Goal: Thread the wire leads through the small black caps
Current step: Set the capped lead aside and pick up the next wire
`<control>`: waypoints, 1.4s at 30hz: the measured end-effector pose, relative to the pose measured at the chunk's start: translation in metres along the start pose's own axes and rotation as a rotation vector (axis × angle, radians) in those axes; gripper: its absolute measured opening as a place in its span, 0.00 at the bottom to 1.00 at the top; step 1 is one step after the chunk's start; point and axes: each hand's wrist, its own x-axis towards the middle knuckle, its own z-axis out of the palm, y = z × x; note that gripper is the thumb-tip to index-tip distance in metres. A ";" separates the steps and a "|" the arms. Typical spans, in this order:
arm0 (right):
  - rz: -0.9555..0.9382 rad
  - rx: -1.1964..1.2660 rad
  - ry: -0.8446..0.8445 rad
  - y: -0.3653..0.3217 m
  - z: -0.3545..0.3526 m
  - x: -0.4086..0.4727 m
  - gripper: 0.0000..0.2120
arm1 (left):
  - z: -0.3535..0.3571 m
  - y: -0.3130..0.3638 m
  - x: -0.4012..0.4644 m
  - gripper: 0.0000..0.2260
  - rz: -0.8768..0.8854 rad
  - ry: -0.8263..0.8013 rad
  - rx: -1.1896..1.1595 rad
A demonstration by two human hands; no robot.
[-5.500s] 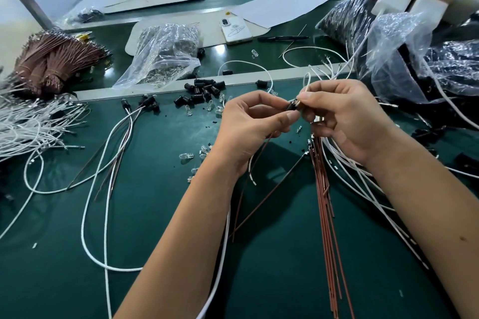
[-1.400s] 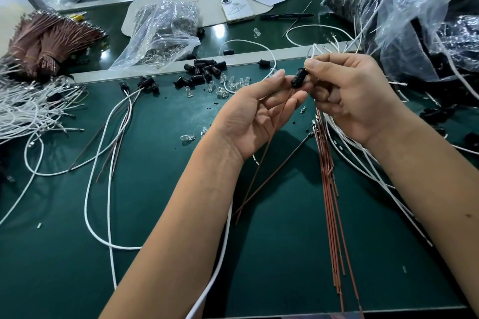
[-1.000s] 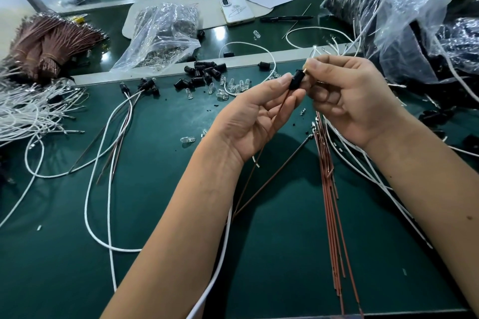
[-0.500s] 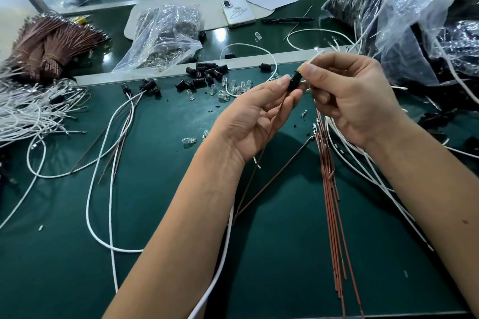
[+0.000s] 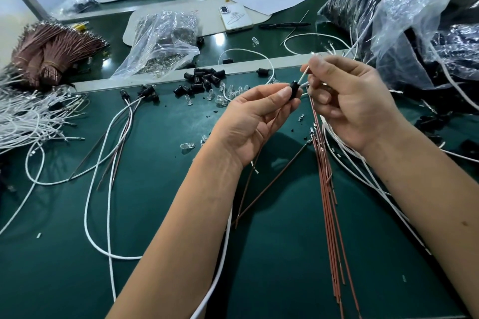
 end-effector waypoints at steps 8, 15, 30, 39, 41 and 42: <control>-0.139 -0.169 0.047 0.002 0.003 -0.002 0.04 | 0.001 -0.003 0.000 0.04 0.087 0.050 0.212; -0.078 -0.224 0.054 0.001 0.005 -0.003 0.06 | 0.001 -0.003 0.001 0.02 0.112 0.073 0.225; -0.059 -0.361 -0.076 0.014 0.011 -0.008 0.06 | 0.006 -0.006 0.003 0.05 0.125 0.099 -0.033; 0.067 -0.380 -0.262 0.012 0.013 -0.012 0.07 | -0.004 0.007 0.003 0.05 0.132 0.099 -0.002; 0.104 -0.390 -0.388 0.009 0.011 -0.014 0.05 | -0.005 0.011 0.000 0.10 0.152 0.066 -0.011; 0.126 -0.404 -0.462 0.007 0.010 -0.015 0.04 | -0.006 0.012 -0.001 0.14 0.165 0.042 -0.016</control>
